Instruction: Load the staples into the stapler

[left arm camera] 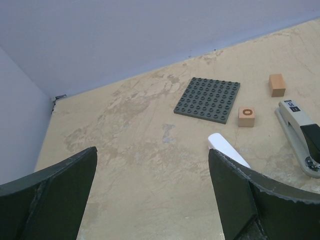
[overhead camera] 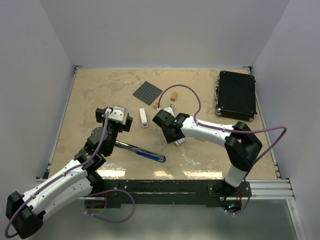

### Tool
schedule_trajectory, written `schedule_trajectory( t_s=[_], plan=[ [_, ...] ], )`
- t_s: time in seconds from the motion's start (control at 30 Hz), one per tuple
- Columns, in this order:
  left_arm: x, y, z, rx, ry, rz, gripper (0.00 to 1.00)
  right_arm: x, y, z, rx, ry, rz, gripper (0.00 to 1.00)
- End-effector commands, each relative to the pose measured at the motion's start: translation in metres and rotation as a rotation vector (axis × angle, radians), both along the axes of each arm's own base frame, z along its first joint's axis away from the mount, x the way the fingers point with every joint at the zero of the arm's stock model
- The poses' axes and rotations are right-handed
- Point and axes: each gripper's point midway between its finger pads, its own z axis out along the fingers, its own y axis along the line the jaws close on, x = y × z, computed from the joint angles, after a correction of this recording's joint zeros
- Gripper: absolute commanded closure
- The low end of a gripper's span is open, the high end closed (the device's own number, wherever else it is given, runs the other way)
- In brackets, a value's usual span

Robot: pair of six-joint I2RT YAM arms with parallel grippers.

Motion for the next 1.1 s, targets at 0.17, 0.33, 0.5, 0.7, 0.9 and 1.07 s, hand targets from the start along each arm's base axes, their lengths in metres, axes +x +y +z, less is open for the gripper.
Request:
schedule_trajectory(
  t_s=[0.17,0.33,0.5,0.7,0.9,1.07],
  plan=[
    [0.002,0.000,0.007,-0.020,-0.024,0.000,0.03,0.014,-0.011,0.013,0.025,-0.012,0.138,0.62],
    [0.002,0.001,0.008,-0.018,-0.026,0.003,0.03,0.011,-0.015,-0.003,0.011,0.031,0.154,0.62],
    [0.002,0.000,0.006,-0.017,-0.023,0.001,0.03,0.008,-0.017,-0.015,-0.002,0.056,0.159,0.62],
    [0.002,-0.001,0.006,-0.015,-0.021,-0.002,0.03,0.009,-0.019,-0.023,-0.019,0.059,0.150,0.62],
    [0.002,0.001,0.006,-0.013,-0.022,0.003,0.03,0.008,-0.024,-0.029,-0.042,0.067,0.143,0.62],
    [0.002,0.000,0.006,-0.014,-0.023,0.000,0.03,0.007,-0.027,-0.028,-0.048,0.065,0.137,0.62]
  ],
)
